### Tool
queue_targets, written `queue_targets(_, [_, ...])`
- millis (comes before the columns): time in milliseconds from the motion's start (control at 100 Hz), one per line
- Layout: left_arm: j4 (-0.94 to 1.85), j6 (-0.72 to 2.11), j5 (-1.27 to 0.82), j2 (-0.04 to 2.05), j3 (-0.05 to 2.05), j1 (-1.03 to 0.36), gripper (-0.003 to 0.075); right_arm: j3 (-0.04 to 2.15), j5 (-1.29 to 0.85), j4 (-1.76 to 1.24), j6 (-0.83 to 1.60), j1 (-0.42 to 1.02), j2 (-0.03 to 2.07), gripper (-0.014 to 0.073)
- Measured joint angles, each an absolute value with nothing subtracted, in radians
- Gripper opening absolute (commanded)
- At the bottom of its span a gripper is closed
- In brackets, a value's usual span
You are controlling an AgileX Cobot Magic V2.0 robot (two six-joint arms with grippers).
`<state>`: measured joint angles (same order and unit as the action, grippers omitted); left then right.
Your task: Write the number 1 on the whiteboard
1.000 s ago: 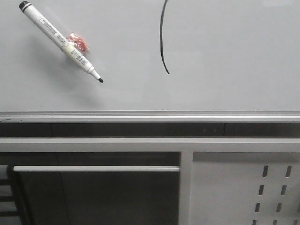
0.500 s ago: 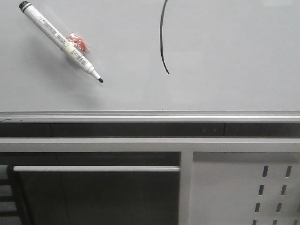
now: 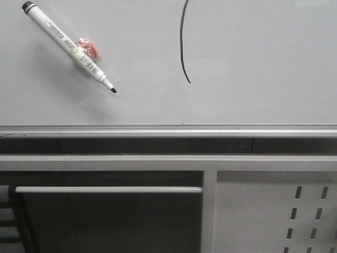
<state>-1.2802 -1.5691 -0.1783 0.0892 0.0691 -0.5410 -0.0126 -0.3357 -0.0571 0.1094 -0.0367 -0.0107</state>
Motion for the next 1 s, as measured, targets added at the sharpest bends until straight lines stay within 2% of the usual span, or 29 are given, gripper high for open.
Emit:
queue_targets(130, [-0.882, -1.132, -0.278, 0.083, 0.081, -0.473, -0.0018, -0.013, -0.336, -0.057, 0.109, -0.037, -0.011, -0.0061])
queue_targets(310, [-0.489, -0.692, -0.283, 0.054, 0.091, -0.211, -0.0018, -0.013, -0.336, -0.057, 0.109, -0.037, -0.011, -0.0061])
queue_targets(510, [-0.354, -0.561, -0.283, 0.049, 0.078, -0.010, -0.0018, -0.013, -0.336, -0.059, 0.109, -0.037, -0.011, -0.0061])
queue_targets(810, [-0.406, -0.545, -0.283, 0.044, 0.031, 0.036, -0.0018, -0.013, -0.336, -0.059, 0.109, -0.037, -0.011, -0.0061])
queue_targets(1000, [-0.184, -0.289, -0.307, -0.004, -0.007, 0.014, -0.0018, -0.013, -0.336, -0.059, 0.109, -0.037, -0.011, -0.0061])
